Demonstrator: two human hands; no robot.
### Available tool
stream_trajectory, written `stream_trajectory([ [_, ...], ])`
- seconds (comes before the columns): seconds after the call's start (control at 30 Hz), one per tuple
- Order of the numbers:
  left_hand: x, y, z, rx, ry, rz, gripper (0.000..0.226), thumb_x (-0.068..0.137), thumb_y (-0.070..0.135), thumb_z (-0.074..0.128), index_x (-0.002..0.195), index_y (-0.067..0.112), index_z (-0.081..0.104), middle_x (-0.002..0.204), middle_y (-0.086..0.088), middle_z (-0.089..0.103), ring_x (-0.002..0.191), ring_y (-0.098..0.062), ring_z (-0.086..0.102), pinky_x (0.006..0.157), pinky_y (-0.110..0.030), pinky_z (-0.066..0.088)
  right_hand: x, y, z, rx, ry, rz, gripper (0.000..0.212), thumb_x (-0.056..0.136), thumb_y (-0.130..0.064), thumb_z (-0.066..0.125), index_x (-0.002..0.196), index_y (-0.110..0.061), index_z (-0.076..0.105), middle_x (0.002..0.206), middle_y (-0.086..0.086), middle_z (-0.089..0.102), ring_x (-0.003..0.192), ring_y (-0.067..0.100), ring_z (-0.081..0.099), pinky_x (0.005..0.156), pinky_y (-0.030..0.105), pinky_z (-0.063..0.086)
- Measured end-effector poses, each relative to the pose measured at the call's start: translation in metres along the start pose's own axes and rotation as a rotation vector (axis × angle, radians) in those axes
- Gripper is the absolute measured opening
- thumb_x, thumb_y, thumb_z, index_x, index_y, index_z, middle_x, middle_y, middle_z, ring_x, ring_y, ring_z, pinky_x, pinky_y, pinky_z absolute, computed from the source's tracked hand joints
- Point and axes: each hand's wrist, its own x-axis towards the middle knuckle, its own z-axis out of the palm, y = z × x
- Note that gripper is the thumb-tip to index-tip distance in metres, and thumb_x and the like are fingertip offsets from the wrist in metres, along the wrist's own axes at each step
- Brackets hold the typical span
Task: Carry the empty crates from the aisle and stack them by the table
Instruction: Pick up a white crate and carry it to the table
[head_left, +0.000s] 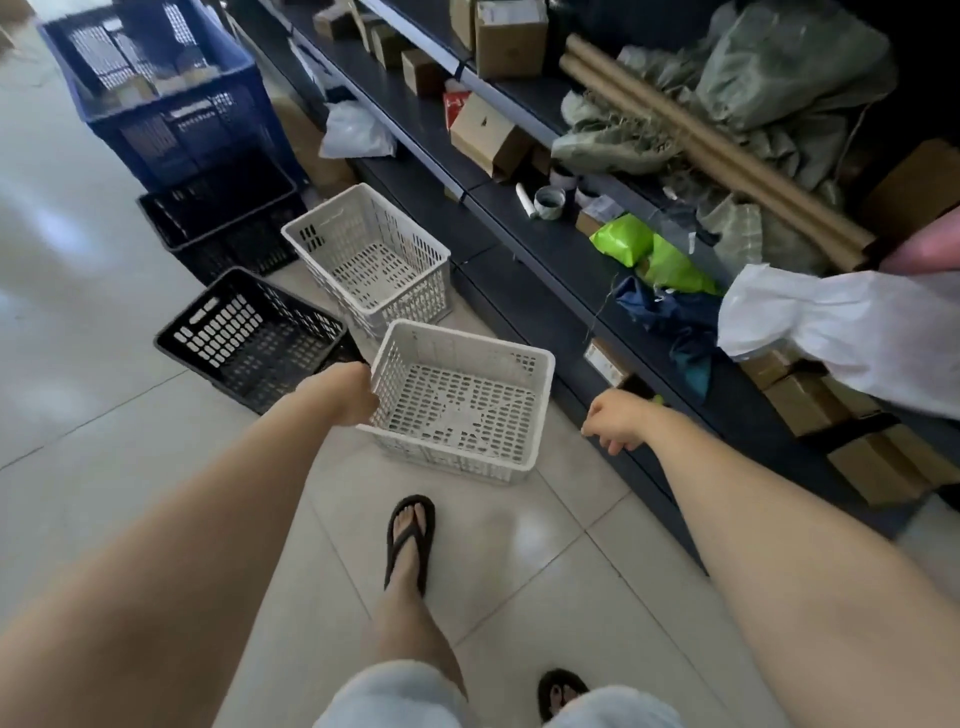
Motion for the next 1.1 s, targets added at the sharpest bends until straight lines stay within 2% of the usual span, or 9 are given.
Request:
stream_trajectory([
  [0.17,0.119,-0.049,-0.006,-0.023,-0.09,0.013,0.025,0.092,0.023,0.045,0.102,0.005,0.058,0.109,-0.013,0.061,0.096,-0.03,0.055,0.08,-0.033,0.044,0.085,-0.033,0.011,0.168,-0.005,0.143,0.028,0.092,-0.018,0.049,0.109,0.001,0.062,0.087,0.01,0.062,0.066,0.018,0.059,0.056,0.025,0.043],
  [0.3,0.195,-0.076,0.01,-0.232,-0.124,-0.074,0.025,0.09,0.019,0.051,0.1,0.001,0.064,0.108,-0.018,0.066,0.099,-0.035,0.06,0.083,-0.037,0.049,0.144,-0.043,0.03,0.29,-0.017,0.235,0.028,0.091,-0.016,0.048,0.109,0.0,0.061,0.103,0.016,0.065,0.075,0.023,0.062,0.066,0.028,0.047],
  [0.5,0.299,-0.081,0.095,-0.516,-0.218,-0.175,0.021,0.09,0.016,0.055,0.102,0.002,0.064,0.111,-0.025,0.066,0.104,-0.042,0.062,0.087,-0.042,0.051,0.263,-0.032,0.079,0.402,-0.009,0.335,0.017,0.089,-0.017,0.051,0.099,-0.006,0.059,0.09,0.011,0.059,0.073,0.024,0.058,0.055,0.024,0.042],
  [0.67,0.402,-0.091,0.191,-0.296,-0.099,-0.174,0.036,0.089,0.018,0.053,0.123,0.006,0.056,0.121,-0.023,0.059,0.1,-0.037,0.057,0.081,-0.036,0.047,0.385,-0.001,0.134,0.38,0.148,0.408,0.018,0.088,-0.02,0.053,0.071,-0.015,0.049,0.074,0.001,0.051,0.061,0.013,0.046,0.049,0.023,0.031],
  [0.73,0.442,-0.098,0.228,-0.112,-0.068,-0.146,0.046,0.087,0.019,0.052,0.131,0.006,0.045,0.129,-0.025,0.048,0.114,-0.041,0.049,0.093,-0.044,0.045,0.433,0.015,0.156,0.437,0.21,0.446,0.011,0.087,-0.021,0.056,0.089,-0.011,0.057,0.085,0.003,0.058,0.061,0.013,0.047,0.047,0.021,0.03],
  [0.83,0.499,-0.11,0.274,-0.114,-0.018,-0.231,0.059,0.087,0.02,0.057,0.134,-0.002,0.031,0.136,-0.028,0.038,0.126,-0.044,0.04,0.1,-0.051,0.039,0.49,0.035,0.185,0.64,0.359,0.496,0.043,0.086,-0.021,0.059,0.126,-0.007,0.051,0.109,0.006,0.061,0.081,0.023,0.059,0.049,0.021,0.036],
  [0.97,0.539,-0.119,0.3,-0.559,0.092,-0.346,0.03,0.085,0.014,0.058,0.108,-0.004,0.048,0.102,-0.027,0.058,0.094,-0.039,0.06,0.08,-0.044,0.048,0.528,0.048,0.196,0.862,0.446,0.488,0.023,0.093,-0.016,0.05,0.115,-0.011,0.055,0.1,0.004,0.057,0.074,0.022,0.056,0.041,0.023,0.042],
  [1.03,0.538,-0.123,0.295,-0.788,0.106,-0.394,0.019,0.077,0.004,0.057,0.094,-0.006,0.054,0.077,-0.019,0.056,0.073,-0.03,0.056,0.069,-0.041,0.047,0.526,0.048,0.194,0.936,0.455,0.504,0.017,0.093,-0.014,0.05,0.108,-0.012,0.059,0.091,0.003,0.06,0.062,0.02,0.054,0.04,0.022,0.046],
  [1.1,0.525,-0.126,0.281,-0.817,0.115,-0.391,0.014,0.077,-0.002,0.058,0.091,-0.003,0.058,0.073,-0.018,0.056,0.07,-0.029,0.056,0.069,-0.043,0.051,0.507,0.045,0.188,0.993,0.474,0.54,0.02,0.091,-0.009,0.049,0.107,-0.009,0.062,0.075,0.003,0.057,0.054,0.018,0.049,0.044,0.025,0.043],
])
